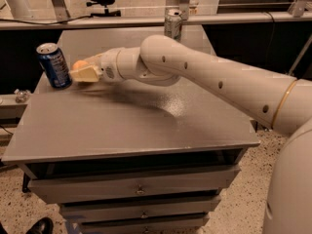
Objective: Move orange near pepsi can
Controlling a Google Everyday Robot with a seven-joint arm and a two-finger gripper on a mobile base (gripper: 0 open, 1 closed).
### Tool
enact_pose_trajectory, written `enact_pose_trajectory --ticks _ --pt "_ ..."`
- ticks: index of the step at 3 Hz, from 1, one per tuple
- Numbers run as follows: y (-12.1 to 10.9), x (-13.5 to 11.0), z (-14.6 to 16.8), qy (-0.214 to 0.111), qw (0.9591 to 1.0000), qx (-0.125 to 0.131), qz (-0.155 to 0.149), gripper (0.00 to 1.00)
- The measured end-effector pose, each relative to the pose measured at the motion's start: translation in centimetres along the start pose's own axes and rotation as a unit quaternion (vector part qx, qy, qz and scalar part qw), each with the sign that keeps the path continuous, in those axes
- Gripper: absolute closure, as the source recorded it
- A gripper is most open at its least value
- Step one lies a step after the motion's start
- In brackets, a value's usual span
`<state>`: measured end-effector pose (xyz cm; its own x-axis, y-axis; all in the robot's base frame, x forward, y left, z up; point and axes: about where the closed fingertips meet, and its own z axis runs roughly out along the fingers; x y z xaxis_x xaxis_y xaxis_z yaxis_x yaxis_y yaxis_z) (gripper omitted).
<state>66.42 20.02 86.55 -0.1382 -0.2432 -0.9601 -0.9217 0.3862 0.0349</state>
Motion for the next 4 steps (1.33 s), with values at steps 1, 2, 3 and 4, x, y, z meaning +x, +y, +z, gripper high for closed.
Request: enact_pose_trajectory --ticks 1,2,3,4 --pt "0.8 0.1 0.4 0.003 0.9999 -0.016 0.001 1.0" --pt "1.6 0.9 0.7 0.012 0.9994 -0.03 0.007 0.87" --pt "2.0 1.5 0.8 0.021 0.999 -0.039 0.012 0.68" --pt "2.2 1.9 0.8 0.026 0.9986 -0.044 0.014 0.45"
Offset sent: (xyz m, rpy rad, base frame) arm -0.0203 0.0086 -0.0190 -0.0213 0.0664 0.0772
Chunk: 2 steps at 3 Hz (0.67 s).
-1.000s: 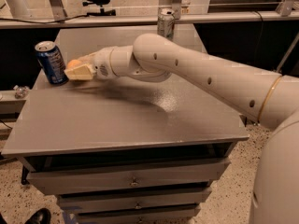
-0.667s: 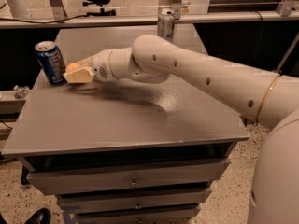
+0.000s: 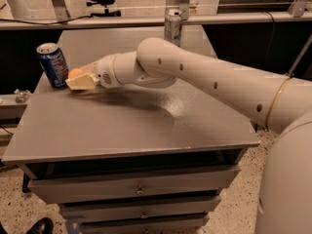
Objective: Move orange near pepsi can
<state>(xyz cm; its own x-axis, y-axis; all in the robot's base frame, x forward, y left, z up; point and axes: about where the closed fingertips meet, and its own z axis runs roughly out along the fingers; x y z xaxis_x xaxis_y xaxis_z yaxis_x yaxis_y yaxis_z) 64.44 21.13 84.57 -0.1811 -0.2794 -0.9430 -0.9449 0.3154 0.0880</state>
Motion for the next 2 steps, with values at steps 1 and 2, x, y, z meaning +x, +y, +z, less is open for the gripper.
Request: enact_pose_trajectory --ticks 1,2 --pt "0.15 0.21 0.11 0.003 1.0 -0.004 0.002 0.21" --pt "0.24 0.33 0.14 0.003 1.0 -0.007 0.003 0.01"
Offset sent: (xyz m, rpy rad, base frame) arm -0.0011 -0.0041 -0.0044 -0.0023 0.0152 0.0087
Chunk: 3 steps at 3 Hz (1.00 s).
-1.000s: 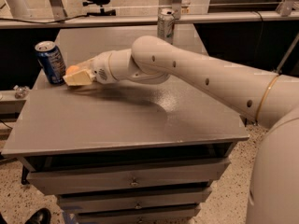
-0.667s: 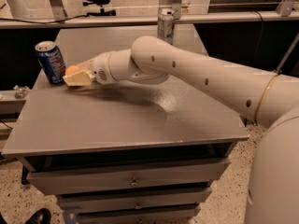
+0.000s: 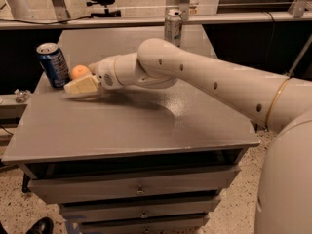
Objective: Move orange near pepsi can
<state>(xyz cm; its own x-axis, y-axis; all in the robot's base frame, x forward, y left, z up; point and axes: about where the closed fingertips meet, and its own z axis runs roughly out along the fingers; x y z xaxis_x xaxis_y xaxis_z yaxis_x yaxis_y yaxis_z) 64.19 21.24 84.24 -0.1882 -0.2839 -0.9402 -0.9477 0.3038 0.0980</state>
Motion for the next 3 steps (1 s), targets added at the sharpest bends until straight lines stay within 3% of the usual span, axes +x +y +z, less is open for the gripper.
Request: enact_pose_trajectory --ticks 1,3 --pt "-0.1 -0.2 -1.1 -0.006 1.0 0.004 0.0 0.0" --pt "-0.6 -0.5 -8.5 -0.059 0.9977 0.033 0.001 0.0"
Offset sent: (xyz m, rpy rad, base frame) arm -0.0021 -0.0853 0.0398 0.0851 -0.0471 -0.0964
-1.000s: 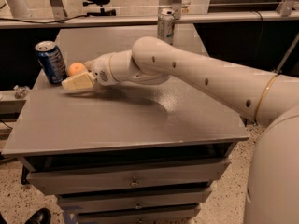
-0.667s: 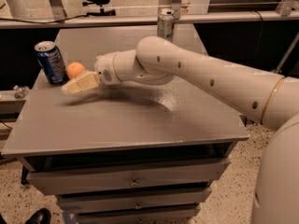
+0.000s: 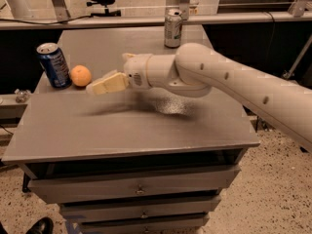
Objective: Move orange near pepsi can
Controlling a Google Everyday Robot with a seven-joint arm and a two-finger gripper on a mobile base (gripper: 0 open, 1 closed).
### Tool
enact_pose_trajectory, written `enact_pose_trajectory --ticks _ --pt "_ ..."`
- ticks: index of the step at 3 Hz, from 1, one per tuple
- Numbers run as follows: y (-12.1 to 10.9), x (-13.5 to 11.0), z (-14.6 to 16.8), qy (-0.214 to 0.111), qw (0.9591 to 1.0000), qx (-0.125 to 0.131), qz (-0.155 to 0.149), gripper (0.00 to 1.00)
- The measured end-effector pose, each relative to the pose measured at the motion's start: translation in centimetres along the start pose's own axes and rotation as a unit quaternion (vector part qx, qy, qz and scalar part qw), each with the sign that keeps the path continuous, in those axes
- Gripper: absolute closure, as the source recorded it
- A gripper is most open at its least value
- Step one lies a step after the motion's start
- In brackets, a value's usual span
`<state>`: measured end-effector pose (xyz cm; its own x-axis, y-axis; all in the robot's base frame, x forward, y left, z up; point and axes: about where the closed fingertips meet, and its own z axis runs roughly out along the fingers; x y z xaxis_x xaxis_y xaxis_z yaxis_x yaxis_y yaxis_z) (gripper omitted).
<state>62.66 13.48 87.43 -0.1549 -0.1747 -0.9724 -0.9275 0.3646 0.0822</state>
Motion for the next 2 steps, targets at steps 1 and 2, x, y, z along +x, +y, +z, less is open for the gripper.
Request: enact_pose_trajectory --ticks 1,2 --pt "0.6 -0.5 -5.7 -0.035 0.9989 0.003 -0.031 0.0" --pt "-0.7 -0.5 -14.8 -0.044 0.995 0.044 -0.078 0.0"
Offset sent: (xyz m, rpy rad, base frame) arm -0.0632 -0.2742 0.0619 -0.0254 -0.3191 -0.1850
